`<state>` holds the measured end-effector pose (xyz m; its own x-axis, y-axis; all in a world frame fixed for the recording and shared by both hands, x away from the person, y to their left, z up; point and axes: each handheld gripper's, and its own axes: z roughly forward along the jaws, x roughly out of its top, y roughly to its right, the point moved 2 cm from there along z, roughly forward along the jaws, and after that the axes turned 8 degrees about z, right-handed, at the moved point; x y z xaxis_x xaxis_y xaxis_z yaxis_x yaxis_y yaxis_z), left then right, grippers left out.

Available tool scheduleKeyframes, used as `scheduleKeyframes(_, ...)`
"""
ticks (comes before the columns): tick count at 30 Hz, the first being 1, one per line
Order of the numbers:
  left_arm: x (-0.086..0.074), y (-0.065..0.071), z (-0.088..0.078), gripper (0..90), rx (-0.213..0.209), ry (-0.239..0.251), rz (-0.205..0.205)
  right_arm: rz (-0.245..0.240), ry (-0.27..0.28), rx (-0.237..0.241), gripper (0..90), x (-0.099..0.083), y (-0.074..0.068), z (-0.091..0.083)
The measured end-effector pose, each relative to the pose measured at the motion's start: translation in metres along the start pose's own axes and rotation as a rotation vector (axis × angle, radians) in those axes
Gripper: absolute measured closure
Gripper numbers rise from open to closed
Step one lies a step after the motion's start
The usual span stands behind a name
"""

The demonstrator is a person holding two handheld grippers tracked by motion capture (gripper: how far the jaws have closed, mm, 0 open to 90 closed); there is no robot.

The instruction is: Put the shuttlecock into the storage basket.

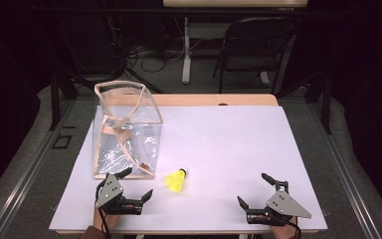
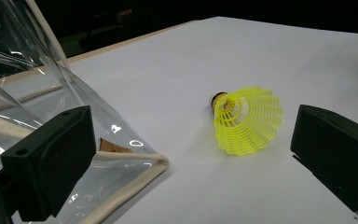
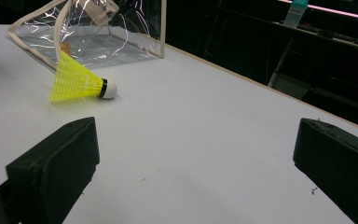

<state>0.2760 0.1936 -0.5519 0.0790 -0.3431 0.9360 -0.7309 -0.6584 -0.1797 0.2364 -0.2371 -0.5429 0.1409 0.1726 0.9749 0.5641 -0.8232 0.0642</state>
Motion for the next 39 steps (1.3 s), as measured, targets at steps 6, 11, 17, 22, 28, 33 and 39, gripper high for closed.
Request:
scheduleKeyframes(6, 0.004, -0.002, 0.007, 0.0, -0.024, -0.011, -0.003, 0.000, -0.006, -0.004, 0.0, 0.000, 0.000, -0.001)
scheduleKeyframes(11, 0.010, -0.004, 0.013, 0.0, -0.055, -0.025, -0.013, 0.001, -0.011, 0.000, 0.0, -0.001, 0.000, 0.000)
scheduleKeyframes(17, 0.015, -0.009, 0.022, 0.0, -0.074, -0.033, -0.023, 0.006, -0.019, 0.005, 0.0, -0.001, -0.001, 0.001)
scheduleKeyframes(22, 0.017, -0.012, 0.027, 0.1, -0.078, -0.042, -0.018, 0.008, -0.018, 0.008, 0.0, -0.001, -0.001, 0.001)
scheduleKeyframes(28, 0.019, -0.013, 0.032, 0.0, -0.096, -0.046, -0.010, 0.009, -0.023, 0.004, 0.0, 0.000, -0.002, 0.002)
scheduleKeyframes(33, 0.021, -0.011, 0.037, 0.0, -0.105, -0.062, 0.001, 0.007, -0.027, 0.005, 0.0, -0.001, -0.002, 0.003)
scheduleKeyframes(39, 0.023, -0.005, 0.048, 0.0, -0.131, -0.091, 0.041, 0.007, -0.030, 0.005, 0.0, -0.001, -0.002, 0.003)
